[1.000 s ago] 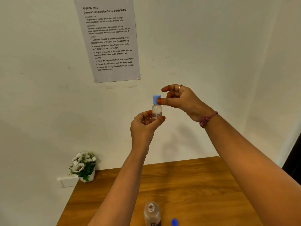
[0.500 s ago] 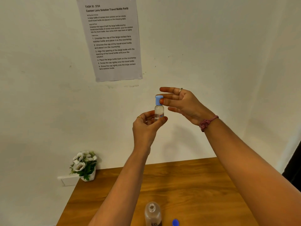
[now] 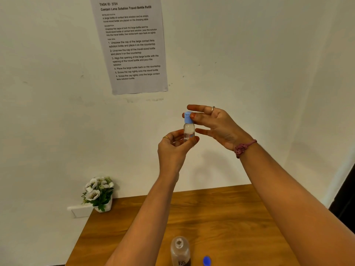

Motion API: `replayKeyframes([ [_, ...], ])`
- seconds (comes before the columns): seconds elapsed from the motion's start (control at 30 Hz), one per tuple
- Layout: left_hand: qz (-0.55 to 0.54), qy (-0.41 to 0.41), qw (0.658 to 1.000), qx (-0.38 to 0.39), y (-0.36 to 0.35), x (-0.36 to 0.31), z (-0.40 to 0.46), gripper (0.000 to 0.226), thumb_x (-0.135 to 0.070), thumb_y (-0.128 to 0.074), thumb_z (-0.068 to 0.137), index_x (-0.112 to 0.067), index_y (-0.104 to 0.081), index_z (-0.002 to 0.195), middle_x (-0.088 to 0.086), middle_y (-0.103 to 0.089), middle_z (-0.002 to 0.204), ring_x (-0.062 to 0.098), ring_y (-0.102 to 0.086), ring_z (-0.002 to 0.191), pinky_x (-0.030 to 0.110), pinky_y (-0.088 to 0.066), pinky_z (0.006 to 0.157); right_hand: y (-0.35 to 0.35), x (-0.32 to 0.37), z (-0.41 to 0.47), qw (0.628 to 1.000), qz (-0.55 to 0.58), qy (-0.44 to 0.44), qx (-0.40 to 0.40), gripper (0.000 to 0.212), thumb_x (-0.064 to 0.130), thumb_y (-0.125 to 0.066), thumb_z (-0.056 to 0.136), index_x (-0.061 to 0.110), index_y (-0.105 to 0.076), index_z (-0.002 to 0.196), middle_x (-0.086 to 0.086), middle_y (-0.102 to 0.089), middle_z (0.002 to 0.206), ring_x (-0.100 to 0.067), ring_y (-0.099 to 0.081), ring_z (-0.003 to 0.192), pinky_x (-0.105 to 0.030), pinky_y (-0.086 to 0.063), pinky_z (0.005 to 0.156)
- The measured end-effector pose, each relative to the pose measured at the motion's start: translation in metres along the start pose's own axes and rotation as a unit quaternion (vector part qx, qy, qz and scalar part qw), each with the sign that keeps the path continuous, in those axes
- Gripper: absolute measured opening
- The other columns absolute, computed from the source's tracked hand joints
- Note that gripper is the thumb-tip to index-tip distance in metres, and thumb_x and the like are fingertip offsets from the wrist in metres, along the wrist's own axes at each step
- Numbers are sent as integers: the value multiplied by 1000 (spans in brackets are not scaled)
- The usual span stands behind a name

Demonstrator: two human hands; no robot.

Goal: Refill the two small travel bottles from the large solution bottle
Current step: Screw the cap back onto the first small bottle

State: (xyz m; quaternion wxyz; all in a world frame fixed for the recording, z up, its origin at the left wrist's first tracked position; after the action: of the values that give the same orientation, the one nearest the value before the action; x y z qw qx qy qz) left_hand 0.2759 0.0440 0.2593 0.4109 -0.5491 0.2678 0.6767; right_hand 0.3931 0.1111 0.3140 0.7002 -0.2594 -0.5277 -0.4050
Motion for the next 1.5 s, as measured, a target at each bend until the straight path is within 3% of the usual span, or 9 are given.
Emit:
replayKeyframes([
  [0.1,2,-4,1000,0,1,0,-1,43,-20,-80,73,-18,-61,111,-3,-68,100,4,-66,83,9,-50,65,-1,0,-1,1000,1,4,-7,32,19,-65,86,21,-62,117,0,-68,113,-16,-62,109,-46,-44,100],
  [0.27,3,-5,1000,-1,0,0,-4,46,-20,-81,72,-15,-61,113,0,-69,103,10,-67,89,15,-52,73,-1,-1,0,998,-13,18,-51,38,25,-73,77,23,-60,113,0,-64,100,-22,-62,105,-46,-48,96],
  [0.5,-3,2,1000,6,-1,0,-6,44,-20,-81,72,-19,-60,111,-2,-68,103,5,-65,86,14,-50,70,6,0,-6,999,32,13,-6,35,22,-54,93,18,-54,128,2,-64,122,-11,-58,115,-41,-44,99],
  [0.77,3,0,1000,6,-2,1,-8,46,-21,-82,71,-17,-61,111,0,-69,103,13,-67,91,22,-54,79,6,2,-7,999,-10,25,-25,41,18,-71,77,24,-60,116,3,-67,104,-18,-63,106,-43,-47,98],
  [1.0,-1,-4,1000,11,-4,0,-11,45,-19,-80,73,-17,-60,113,2,-68,105,15,-67,92,19,-52,77,9,-4,-11,999,27,2,27,45,27,-61,82,23,-54,127,1,-64,122,-16,-58,116,-38,-47,95],
  [1.17,-1,0,1000,14,-3,2,-12,43,-20,-81,72,-18,-61,111,1,-70,103,11,-68,88,16,-52,73,7,-6,-9,1000,-13,13,-16,30,17,-70,79,24,-63,107,4,-69,103,-15,-64,103,-39,-49,96],
  [1.23,-2,2,1000,15,-3,3,-12,43,-20,-81,72,-18,-61,110,1,-69,103,9,-68,87,14,-51,71,8,-6,-8,999,-25,17,-26,32,17,-71,78,23,-62,108,2,-67,99,-19,-63,102,-42,-49,97],
  [1.37,-9,6,1000,18,-3,4,-13,42,-19,-81,72,-18,-61,109,-1,-69,101,6,-67,84,9,-51,64,8,-8,-10,999,-2,-8,34,53,31,-66,74,24,-54,125,3,-62,122,-14,-58,115,-39,-46,97],
  [1.5,-11,9,1000,19,-4,5,-14,42,-19,-81,72,-18,-61,109,0,-69,102,10,-68,87,13,-52,71,6,-8,-11,999,-6,5,47,38,18,-63,83,22,-57,121,-1,-67,116,-17,-62,111,-39,-47,98],
])
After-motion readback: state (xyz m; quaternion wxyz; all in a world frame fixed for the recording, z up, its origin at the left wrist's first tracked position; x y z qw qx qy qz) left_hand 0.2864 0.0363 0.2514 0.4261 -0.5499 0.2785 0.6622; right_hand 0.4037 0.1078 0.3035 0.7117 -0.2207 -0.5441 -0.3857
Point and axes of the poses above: each hand's wrist, its own z-axis towards the middle knuckle, its own y-axis out of the back of the hand, x = y × z, the point moved 4 cm from there along z, towards the middle knuckle
